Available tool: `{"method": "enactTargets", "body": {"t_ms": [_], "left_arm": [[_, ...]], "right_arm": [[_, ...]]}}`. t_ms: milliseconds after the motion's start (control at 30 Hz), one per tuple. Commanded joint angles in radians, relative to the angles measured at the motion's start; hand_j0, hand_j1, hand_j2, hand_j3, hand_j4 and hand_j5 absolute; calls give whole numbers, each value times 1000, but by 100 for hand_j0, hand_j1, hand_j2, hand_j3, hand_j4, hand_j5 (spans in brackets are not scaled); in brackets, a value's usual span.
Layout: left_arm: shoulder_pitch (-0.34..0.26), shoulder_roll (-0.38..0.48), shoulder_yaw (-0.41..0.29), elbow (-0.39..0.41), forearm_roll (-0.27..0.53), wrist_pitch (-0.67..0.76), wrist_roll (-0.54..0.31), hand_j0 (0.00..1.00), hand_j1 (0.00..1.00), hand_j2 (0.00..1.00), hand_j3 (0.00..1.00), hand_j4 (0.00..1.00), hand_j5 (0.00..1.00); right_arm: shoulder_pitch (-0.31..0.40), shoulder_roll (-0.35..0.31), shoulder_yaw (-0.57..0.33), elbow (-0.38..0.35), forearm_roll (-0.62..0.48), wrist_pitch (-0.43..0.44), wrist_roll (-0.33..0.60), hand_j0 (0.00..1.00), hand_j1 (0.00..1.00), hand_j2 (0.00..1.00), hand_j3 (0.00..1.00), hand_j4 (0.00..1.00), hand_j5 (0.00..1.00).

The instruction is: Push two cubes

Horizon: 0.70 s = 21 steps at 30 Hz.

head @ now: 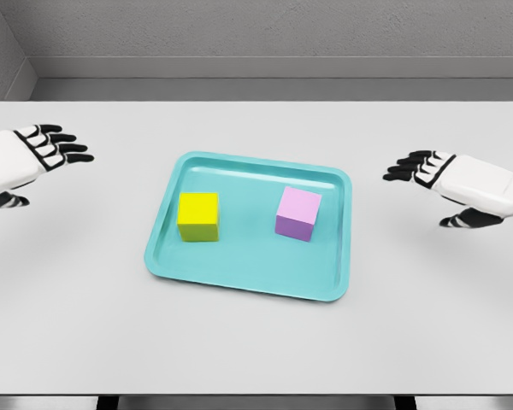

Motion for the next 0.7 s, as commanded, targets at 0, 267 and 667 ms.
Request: {"method": "enactTargets", "body": {"t_ms": [0, 267, 667], "left_arm": [[0, -1, -8, -21, 4, 1, -2, 100, 100, 100, 100, 100, 100], [0, -33, -31, -24, -63, 1, -2, 100, 100, 100, 100, 100, 100], [-78, -177, -129, -4, -221, 1, -46, 76, 76, 76, 76, 76, 76]], "right_arm": [[0, -21, -60, -6, -7, 1, -1, 100, 100, 100, 100, 100, 100], [-69, 68, -86, -4, 181, 1, 129, 90, 90, 90, 90, 90, 90], [-120, 261, -65, 62, 464, 1, 186, 77, 77, 77, 77, 77, 77]]}}
